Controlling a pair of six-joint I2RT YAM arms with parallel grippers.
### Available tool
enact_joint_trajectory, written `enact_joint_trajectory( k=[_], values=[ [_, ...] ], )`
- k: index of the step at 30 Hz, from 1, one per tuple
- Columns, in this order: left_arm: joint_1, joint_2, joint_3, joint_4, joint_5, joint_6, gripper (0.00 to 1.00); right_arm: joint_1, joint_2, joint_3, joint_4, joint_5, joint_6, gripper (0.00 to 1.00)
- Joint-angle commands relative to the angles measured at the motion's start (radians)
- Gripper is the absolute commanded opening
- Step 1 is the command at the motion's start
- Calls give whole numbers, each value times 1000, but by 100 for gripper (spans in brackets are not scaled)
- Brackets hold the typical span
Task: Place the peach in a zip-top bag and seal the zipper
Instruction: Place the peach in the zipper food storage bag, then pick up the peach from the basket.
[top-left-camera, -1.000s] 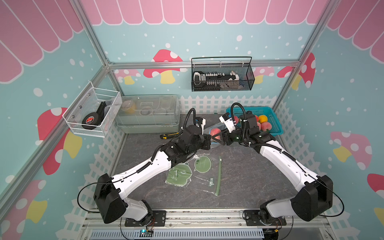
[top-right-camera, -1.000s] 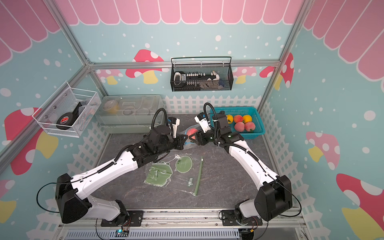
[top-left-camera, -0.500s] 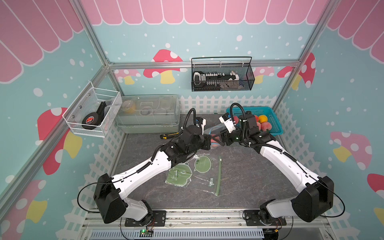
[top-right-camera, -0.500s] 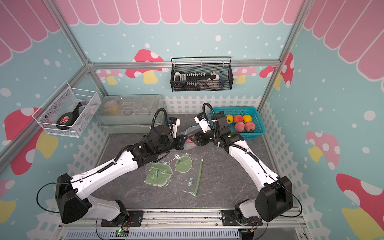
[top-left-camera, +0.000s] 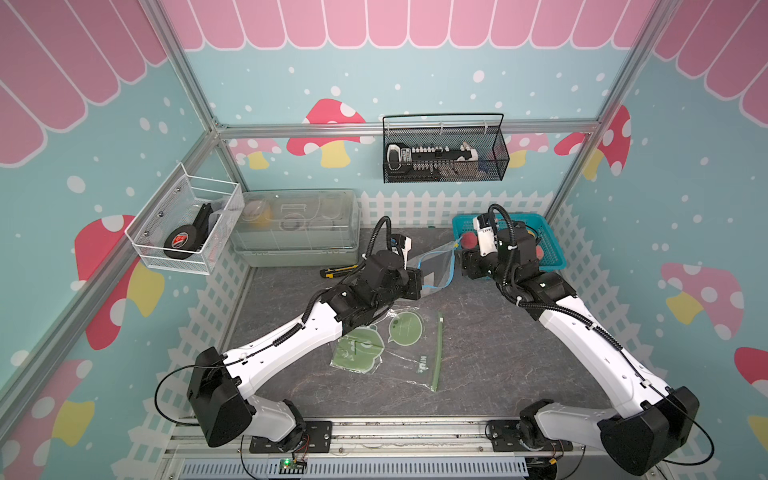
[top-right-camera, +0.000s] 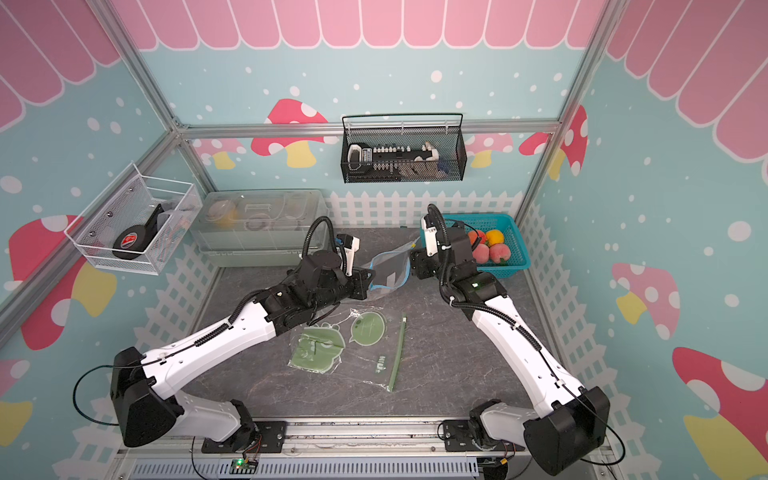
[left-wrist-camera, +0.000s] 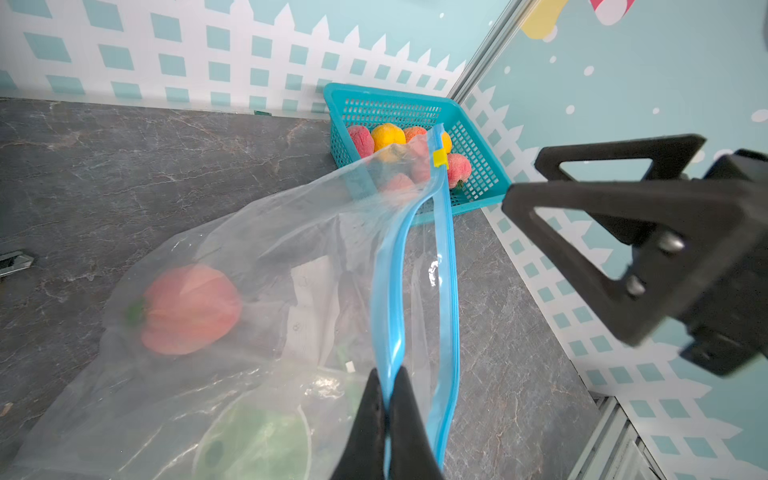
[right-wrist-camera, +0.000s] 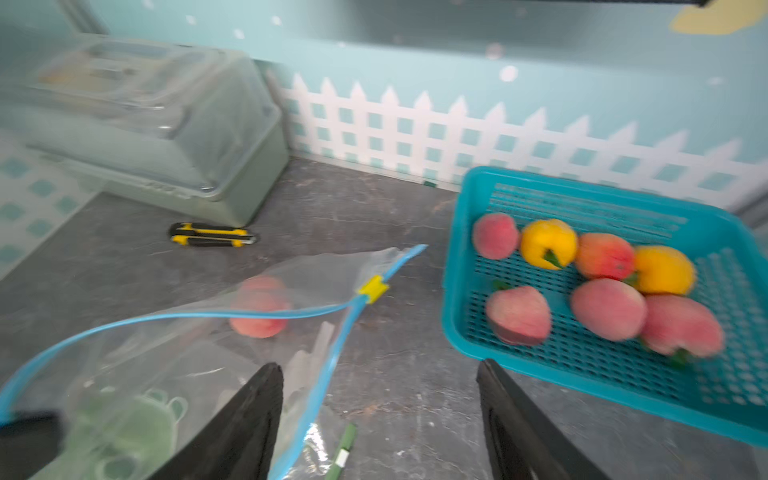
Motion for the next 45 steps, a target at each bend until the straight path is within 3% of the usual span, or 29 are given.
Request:
enact_joint_trajectory(
  k=[1, 11, 22, 33, 39, 45],
  values=[
    [-4, -18, 14, -4, -18, 15, 0, -46, 76, 51, -91, 173, 77, 75],
    [-4, -20, 18, -5, -14, 11, 0, -214, 302, 192, -204, 35, 82, 74],
    [-3, -22, 29, -6, -6, 22, 0, -319, 661, 521, -351, -79, 9, 76],
    [-3, -34, 13, -5, -5, 17, 0, -368, 950, 819, -485, -169, -5, 86],
    [-3, -34, 12, -5, 0, 17, 0, -368, 1021, 856, -500, -220, -12, 86],
    [-3, -35, 6, -5, -1, 16, 0, -368, 1054, 859, -508, -190, -12, 86]
  ],
)
